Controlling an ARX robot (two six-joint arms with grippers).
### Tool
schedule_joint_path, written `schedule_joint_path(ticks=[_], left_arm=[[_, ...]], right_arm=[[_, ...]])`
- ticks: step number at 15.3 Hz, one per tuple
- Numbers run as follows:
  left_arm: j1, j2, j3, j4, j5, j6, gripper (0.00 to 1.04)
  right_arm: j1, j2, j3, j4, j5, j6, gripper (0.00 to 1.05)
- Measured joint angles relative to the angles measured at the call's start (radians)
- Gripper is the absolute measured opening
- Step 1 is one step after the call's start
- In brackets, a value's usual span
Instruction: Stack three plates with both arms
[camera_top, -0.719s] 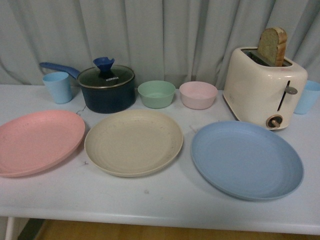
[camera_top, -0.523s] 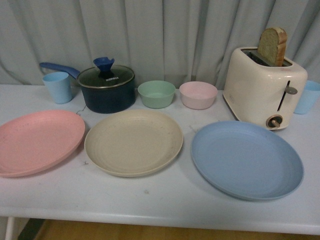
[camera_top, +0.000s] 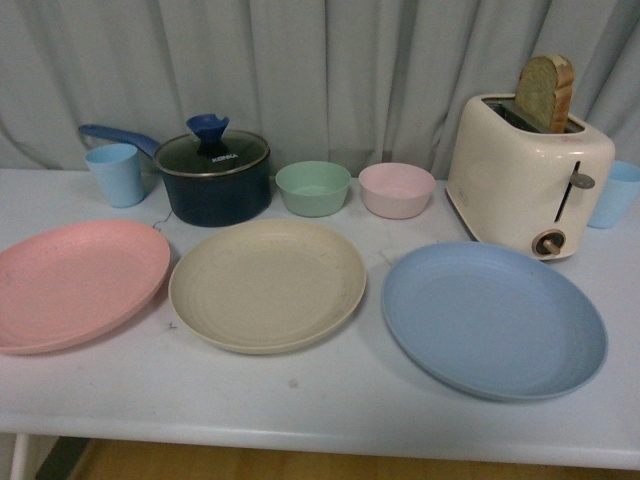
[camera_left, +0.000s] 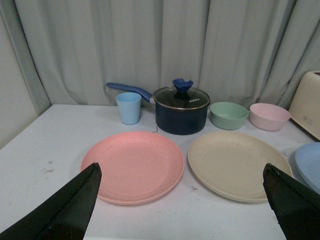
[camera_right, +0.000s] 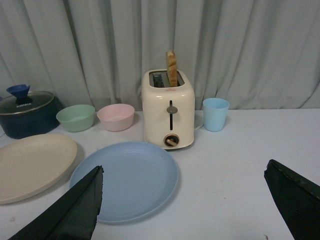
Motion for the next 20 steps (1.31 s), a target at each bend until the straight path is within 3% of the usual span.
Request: schedule_joint_path(ticks=[20], left_arm=[[0.0, 0.0, 0.0, 0.0, 0.0, 0.0, 0.98]], right_arm=[[0.0, 0.0, 0.0, 0.0, 0.0, 0.0, 0.98]])
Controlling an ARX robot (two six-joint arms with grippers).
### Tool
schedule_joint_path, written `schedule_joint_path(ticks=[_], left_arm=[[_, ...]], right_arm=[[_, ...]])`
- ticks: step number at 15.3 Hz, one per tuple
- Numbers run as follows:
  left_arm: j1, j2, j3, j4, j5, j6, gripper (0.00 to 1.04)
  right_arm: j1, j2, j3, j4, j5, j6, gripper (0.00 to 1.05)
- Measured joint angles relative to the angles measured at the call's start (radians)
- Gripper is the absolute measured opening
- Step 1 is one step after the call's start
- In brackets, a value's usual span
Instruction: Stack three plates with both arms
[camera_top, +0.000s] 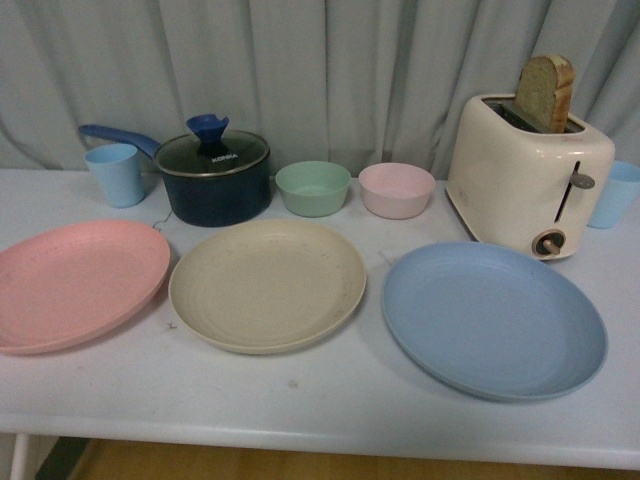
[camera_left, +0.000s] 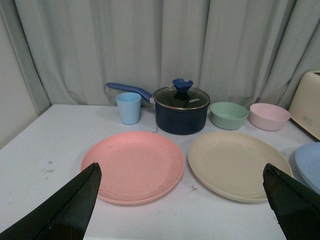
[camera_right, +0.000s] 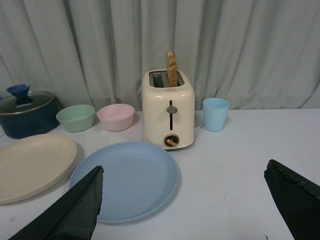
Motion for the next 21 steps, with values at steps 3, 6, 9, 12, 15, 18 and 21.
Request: schedule_joint_path(ticks=[3, 6, 9, 12, 15, 18, 21], left_arm=[[0.0, 0.0, 0.0, 0.0, 0.0, 0.0, 0.98], [0.0, 0.0, 0.0, 0.0, 0.0, 0.0, 0.98], [0.0, 0.0, 0.0, 0.0, 0.0, 0.0, 0.98], [0.0, 0.0, 0.0, 0.0, 0.0, 0.0, 0.98], [0.0, 0.0, 0.0, 0.0, 0.0, 0.0, 0.98], [0.0, 0.0, 0.0, 0.0, 0.0, 0.0, 0.98], [0.0, 0.0, 0.0, 0.0, 0.0, 0.0, 0.98]], right_arm=[[0.0, 0.0, 0.0, 0.0, 0.0, 0.0, 0.98], [0.0, 0.0, 0.0, 0.0, 0.0, 0.0, 0.98], [0.0, 0.0, 0.0, 0.0, 0.0, 0.0, 0.98], [0.0, 0.0, 0.0, 0.0, 0.0, 0.0, 0.98], [0.0, 0.0, 0.0, 0.0, 0.0, 0.0, 0.98], [0.0, 0.0, 0.0, 0.0, 0.0, 0.0, 0.98], [0.0, 0.0, 0.0, 0.0, 0.0, 0.0, 0.98]])
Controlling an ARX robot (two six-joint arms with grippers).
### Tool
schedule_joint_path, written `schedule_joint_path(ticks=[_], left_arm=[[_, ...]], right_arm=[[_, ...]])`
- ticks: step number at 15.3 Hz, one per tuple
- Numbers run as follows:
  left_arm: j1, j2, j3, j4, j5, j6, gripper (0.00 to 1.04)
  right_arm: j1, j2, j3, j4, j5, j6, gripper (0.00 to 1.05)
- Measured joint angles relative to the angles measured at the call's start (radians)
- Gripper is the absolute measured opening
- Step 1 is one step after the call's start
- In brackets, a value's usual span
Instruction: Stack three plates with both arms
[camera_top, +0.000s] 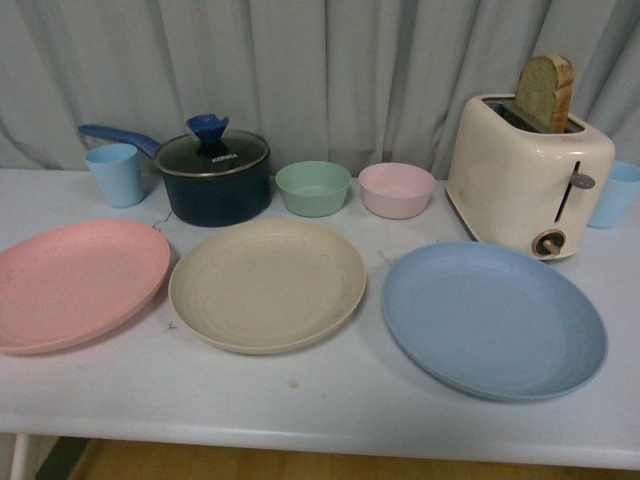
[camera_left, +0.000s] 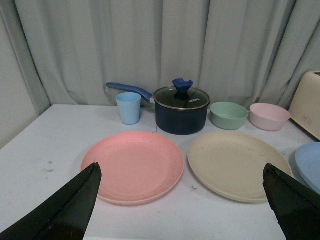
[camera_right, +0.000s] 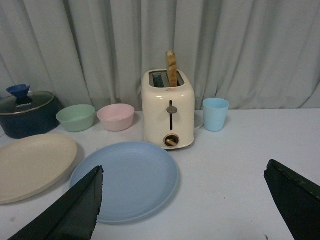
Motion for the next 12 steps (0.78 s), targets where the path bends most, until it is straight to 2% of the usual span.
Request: schedule_joint_path(ticks=[12], left_arm=[[0.0, 0.0, 0.0, 0.0, 0.0, 0.0, 0.98]], right_arm=[[0.0, 0.0, 0.0, 0.0, 0.0, 0.0, 0.98]])
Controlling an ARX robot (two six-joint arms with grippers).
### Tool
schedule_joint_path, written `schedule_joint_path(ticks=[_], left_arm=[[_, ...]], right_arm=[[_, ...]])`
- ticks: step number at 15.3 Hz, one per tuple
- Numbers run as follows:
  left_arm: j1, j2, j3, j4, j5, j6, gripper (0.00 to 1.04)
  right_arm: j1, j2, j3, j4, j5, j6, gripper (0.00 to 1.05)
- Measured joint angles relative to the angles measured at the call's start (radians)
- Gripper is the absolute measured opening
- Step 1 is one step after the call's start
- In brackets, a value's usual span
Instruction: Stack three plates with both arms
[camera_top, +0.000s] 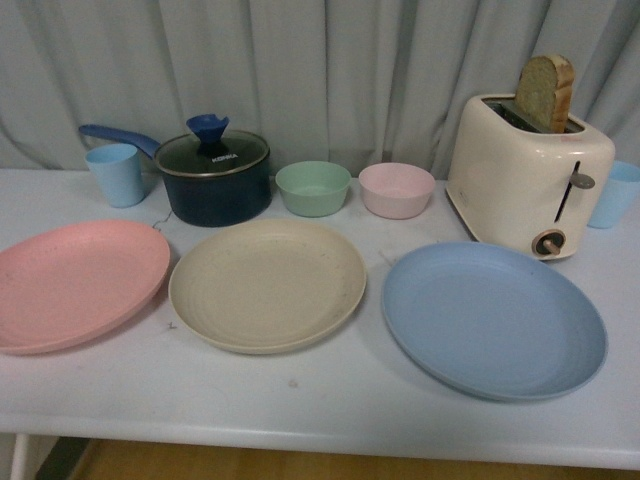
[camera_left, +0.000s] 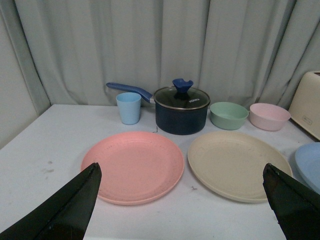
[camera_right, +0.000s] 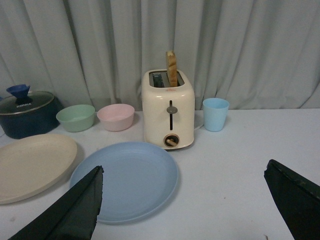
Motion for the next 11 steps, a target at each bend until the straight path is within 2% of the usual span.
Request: schedule_joint_path(ticks=[11], left_arm=[[0.0, 0.0, 0.0, 0.0, 0.0, 0.0, 0.98]], right_arm=[[0.0, 0.0, 0.0, 0.0, 0.0, 0.0, 0.98]])
